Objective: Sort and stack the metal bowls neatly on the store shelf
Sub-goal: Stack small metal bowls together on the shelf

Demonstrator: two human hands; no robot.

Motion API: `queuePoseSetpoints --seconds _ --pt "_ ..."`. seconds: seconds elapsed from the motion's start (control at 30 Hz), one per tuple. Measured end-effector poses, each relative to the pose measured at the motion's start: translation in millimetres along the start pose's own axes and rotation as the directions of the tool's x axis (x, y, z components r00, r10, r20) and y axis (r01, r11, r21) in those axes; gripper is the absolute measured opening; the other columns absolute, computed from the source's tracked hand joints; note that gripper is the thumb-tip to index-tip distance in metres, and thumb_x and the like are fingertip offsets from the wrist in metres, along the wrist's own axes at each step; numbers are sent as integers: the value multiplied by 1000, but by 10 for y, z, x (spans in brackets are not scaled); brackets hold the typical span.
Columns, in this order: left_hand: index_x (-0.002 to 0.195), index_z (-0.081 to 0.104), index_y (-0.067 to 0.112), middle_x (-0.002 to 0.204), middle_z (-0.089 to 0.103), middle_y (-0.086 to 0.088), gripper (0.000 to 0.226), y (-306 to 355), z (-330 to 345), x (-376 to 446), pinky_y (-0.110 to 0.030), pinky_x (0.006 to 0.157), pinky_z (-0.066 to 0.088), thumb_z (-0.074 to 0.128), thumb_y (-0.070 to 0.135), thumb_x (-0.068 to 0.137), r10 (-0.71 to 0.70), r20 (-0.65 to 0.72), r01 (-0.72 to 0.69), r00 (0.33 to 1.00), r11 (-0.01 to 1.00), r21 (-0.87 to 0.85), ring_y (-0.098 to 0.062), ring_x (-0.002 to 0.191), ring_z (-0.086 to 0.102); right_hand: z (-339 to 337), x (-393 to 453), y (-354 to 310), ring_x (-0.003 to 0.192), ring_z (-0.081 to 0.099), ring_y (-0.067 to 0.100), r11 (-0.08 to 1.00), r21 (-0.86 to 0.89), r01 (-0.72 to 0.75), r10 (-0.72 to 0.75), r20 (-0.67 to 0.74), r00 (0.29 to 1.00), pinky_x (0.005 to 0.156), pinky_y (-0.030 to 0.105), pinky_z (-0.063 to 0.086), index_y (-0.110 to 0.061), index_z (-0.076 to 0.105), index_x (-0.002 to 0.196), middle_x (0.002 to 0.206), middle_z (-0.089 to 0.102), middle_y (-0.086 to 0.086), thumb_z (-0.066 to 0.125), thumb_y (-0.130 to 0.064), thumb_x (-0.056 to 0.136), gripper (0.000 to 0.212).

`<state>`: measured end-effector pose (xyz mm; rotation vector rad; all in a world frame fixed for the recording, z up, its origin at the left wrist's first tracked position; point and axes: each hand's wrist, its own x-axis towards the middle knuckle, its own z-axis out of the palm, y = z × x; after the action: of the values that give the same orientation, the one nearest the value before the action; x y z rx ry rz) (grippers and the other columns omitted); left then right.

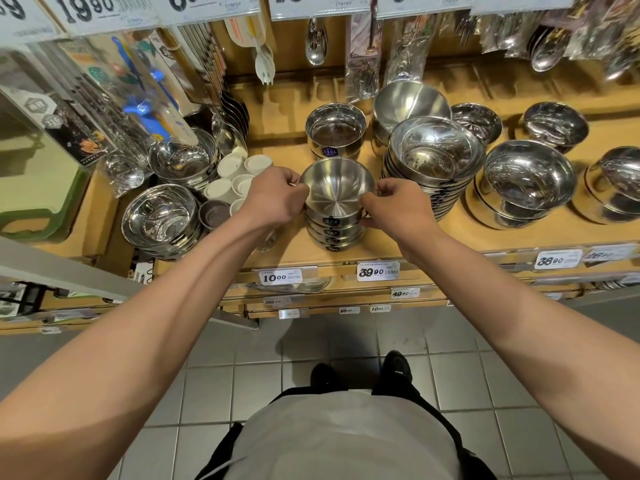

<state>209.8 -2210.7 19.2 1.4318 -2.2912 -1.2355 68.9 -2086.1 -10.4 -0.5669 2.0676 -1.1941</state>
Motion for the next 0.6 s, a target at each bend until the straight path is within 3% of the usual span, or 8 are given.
queuePoseSetpoints --seconds 0.1,0.17,0.27,0.33,0.37,0.43,0.5,0.6 --pt "58 48 15 64 49 -10 31 -12 -1 -16 -30 57 30 54 8 88 -2 -4 2 1000 1000 2 -18 66 44 -1 -3 9 72 75 13 1000 10 12 -12 12 1000 85 44 63 -15 75 102 67 71 -6 68 -22 91 15" --pt "62 53 15 63 52 -7 30 -16 8 -37 -30 60 36 53 18 92 -35 -5 35 999 999 -41 -19 67 49 -12 -17 17 67 72 9 999 34 9 -9 19 1000 83 45 63 -11 73 112 69 69 -5 64 -26 94 25" --pt "79 62 14 83 69 -15 37 -42 65 -98 -43 84 55 45 45 89 -116 -14 110 993 970 -218 -29 84 66 -40 -72 61 60 63 9 985 167 -44 39 34 999 68 40 64 -12 69 88 66 62 -5 54 -35 99 29" --pt "91 63 15 107 70 -20 41 -113 149 -162 -54 98 53 42 50 87 -152 -10 139 988 925 -353 -37 103 66 -44 -140 105 75 64 13 951 279 -134 115 84 990 61 32 61 -19 63 83 77 63 -5 49 -44 101 34" --pt "95 63 20 109 69 -16 36 -151 206 -211 -53 99 53 43 50 90 -153 13 144 988 894 -425 -34 102 66 -28 -172 130 82 66 13 934 313 -174 142 125 982 61 29 60 -26 63 85 84 65 -7 47 -48 102 32" --pt "95 64 37 98 72 -1 28 -249 342 -268 -44 88 55 44 56 97 -157 112 193 981 795 -575 -18 91 68 30 -203 210 92 64 8 910 343 -233 165 215 963 66 31 62 -45 60 91 97 64 -14 44 -57 101 23" --pt "104 62 50 106 72 10 28 -340 481 -264 -45 89 56 39 65 99 -174 187 255 967 690 -678 -12 103 68 104 -185 306 100 62 6 894 367 -257 152 292 944 79 40 64 -58 56 93 104 61 -21 41 -64 99 17" --pt "126 55 47 115 68 16 38 -399 567 -192 -40 84 59 33 66 101 -174 184 253 967 622 -741 -9 108 65 190 -85 421 112 69 13 863 439 -251 103 333 937 93 46 60 -58 59 107 112 69 -18 43 -72 91 26"
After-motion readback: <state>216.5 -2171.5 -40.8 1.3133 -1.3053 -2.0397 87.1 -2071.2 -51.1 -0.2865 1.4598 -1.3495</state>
